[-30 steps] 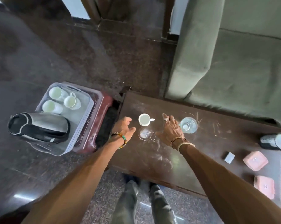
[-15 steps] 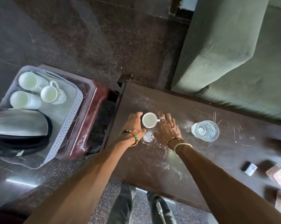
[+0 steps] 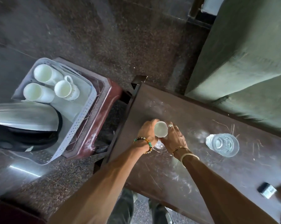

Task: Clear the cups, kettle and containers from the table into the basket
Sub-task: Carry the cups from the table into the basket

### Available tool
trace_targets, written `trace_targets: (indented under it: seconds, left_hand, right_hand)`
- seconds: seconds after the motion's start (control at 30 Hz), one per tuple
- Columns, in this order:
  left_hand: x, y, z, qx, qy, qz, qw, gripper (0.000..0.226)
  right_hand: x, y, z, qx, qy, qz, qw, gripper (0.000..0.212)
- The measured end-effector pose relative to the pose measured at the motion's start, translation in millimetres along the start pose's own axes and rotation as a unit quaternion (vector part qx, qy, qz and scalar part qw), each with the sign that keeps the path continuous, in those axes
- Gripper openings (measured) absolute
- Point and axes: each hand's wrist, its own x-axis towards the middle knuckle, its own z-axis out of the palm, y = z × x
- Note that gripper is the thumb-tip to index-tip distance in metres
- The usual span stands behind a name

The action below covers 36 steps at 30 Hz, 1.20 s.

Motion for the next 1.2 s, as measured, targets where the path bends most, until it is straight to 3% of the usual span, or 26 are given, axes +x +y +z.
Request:
trace_targets:
  seconds: [0.13,0.27,0.47,0.73,1.03,1.2]
  left_hand:
    - [-33,-10,-35,-0.007,-0.002,0.007,1.0,0.066]
    - [-62,-11,-90,-0.039,0.021,-0.004,0.999,0.064]
    - [-104,-11,-189,-0.033,0.087,0.005,0.996,0.062]
    - [-150,-34,-293,-0.019,0.119,0.02,0.993,0.07]
    - [-173,-59,-345,-0.041,0.137,0.022,0.99,0.07]
    - [-179,-68,-341,-0.033,0.15,-0.028,0.988,0.068]
  right_hand:
    - [-27,-21,-13,-0.049,-0.034,-0.034,0.998,0.082]
    - [-52,-72,-44,-0.076,-0.041,-0.067,0.994,0.066]
    - [-93,-171,-86,-0.096,-0.026,-0.106,0.989,0.068]
    - [-146,-269,-103,-0.113,0.019,-0.18,0.977,0.059]
    - [-162,-322,-99,-0.11,0.034,-0.227,0.967,0.059]
    - [-158,-330,-84,-0.123,0.012,-0.253,0.959,0.06]
